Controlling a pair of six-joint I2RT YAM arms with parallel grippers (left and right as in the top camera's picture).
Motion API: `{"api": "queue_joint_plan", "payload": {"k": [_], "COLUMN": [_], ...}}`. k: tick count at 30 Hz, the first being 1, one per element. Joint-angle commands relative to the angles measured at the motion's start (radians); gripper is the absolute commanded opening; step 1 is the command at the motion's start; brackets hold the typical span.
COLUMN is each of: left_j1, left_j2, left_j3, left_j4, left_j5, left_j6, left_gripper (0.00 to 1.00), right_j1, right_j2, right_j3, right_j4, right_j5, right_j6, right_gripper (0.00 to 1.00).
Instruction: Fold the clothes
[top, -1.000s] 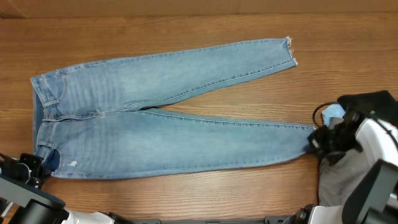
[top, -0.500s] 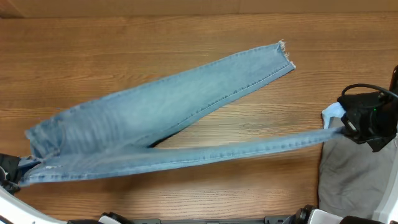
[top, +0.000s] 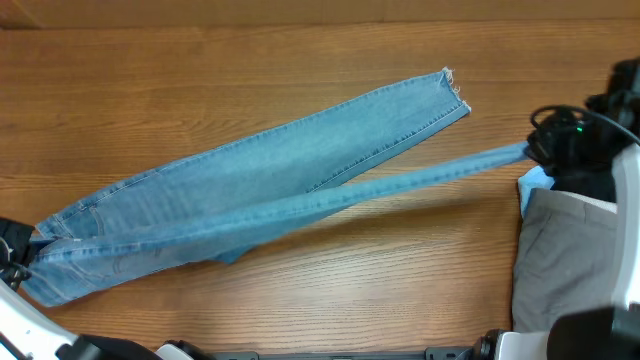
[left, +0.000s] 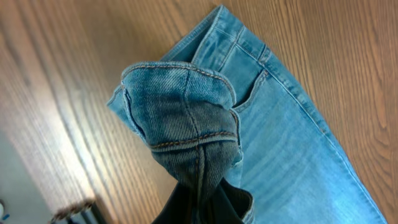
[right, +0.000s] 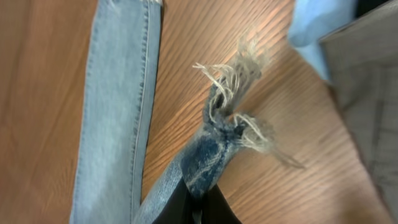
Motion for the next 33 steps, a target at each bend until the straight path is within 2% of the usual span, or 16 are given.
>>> {"api": "queue_joint_plan", "payload": {"k": [1,8,17,25,31,32,33], "left_j1": [-0.015,-0.118,-0.21,-0.216,-0.216,-0.216,-0.216], "left_j2": [0.063,0.144,0.21,0.241,0.241,0.241,0.241], "left_j3": [0.056,0.056,0.056,0.056,0.056,0.056,0.056], "left_j4": [0.1,0.228,0.271,0.295,0.298,0.299,0.303], "left_j5": [-0.13,-0.135,-0.242,-0.238,-0.238,-0.235,-0.224], "left_j6": [0.039,0.1,0.133,0.132,0.132,0.132,0.132], "left_gripper": [0.04,0.04,0.04,0.04,0.05,0.05,0.06], "right_j1": [-0.01,-0.008,0.071,0.103,0.116,0.116,0.118], "right_j2": [0.131,0.257,0.355,0.475,0.5,0.5,0.5], "right_j3": [0.037,0.037,0.037,0.037,0.037,0.037,0.037], "right_j4": [0.14,0.419,0.575,0.722,0.772,0.787,0.817], "right_j5": [0.151,0.113,0.127,0.123,0.116,0.116,0.111], "right_j6": [0.031,0.05,0.103,0.18,0.206,0.206,0.206], "right_gripper": [0.04,0.04,0.04,0.04,0.04,0.05,0.19]}}
